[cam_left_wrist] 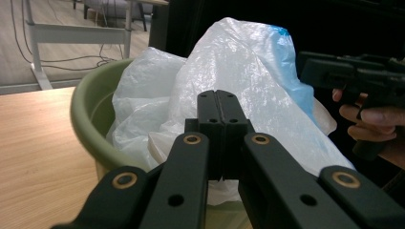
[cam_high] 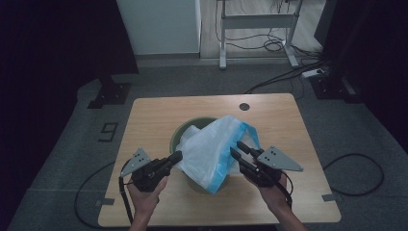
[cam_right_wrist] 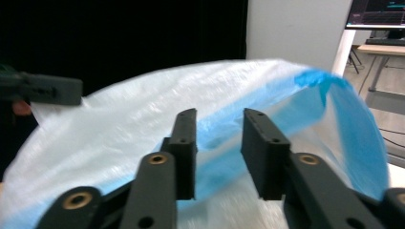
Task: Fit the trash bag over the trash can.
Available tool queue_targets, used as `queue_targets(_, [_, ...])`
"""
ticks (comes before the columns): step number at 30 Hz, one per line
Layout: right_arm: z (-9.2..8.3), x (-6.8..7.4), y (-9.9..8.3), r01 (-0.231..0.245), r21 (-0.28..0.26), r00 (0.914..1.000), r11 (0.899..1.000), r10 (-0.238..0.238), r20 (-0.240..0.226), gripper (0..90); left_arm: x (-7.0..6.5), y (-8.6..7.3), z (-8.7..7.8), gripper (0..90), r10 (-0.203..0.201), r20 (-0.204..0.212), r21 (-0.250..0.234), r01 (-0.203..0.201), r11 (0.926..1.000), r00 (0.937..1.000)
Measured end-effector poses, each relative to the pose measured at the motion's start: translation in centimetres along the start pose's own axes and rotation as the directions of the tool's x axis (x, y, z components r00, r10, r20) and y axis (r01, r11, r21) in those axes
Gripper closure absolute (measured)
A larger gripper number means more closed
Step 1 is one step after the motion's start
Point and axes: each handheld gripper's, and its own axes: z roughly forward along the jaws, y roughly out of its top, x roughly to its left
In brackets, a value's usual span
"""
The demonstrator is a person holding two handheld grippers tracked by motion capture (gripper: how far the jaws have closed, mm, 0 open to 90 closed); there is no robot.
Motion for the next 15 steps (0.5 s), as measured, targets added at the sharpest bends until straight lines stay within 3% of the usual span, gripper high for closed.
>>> queue_targets(8, [-0.9,-1.1,-0.6,-0.021,0.006,0.9997,1.0,0.021,0.016,59.3,1.1,-0.5,-1.2,89.8,-0.049,0.005,-0.031,0.049,0.9983,0.9988])
queue_targets(15, [-0.4,-2.2,-0.6,-0.045,0.017,0.9978,0.999,0.044,0.049,58.9,1.6,-0.6,-1.5,89.8,-0.076,0.012,-0.042,0.077,0.9962,0.997])
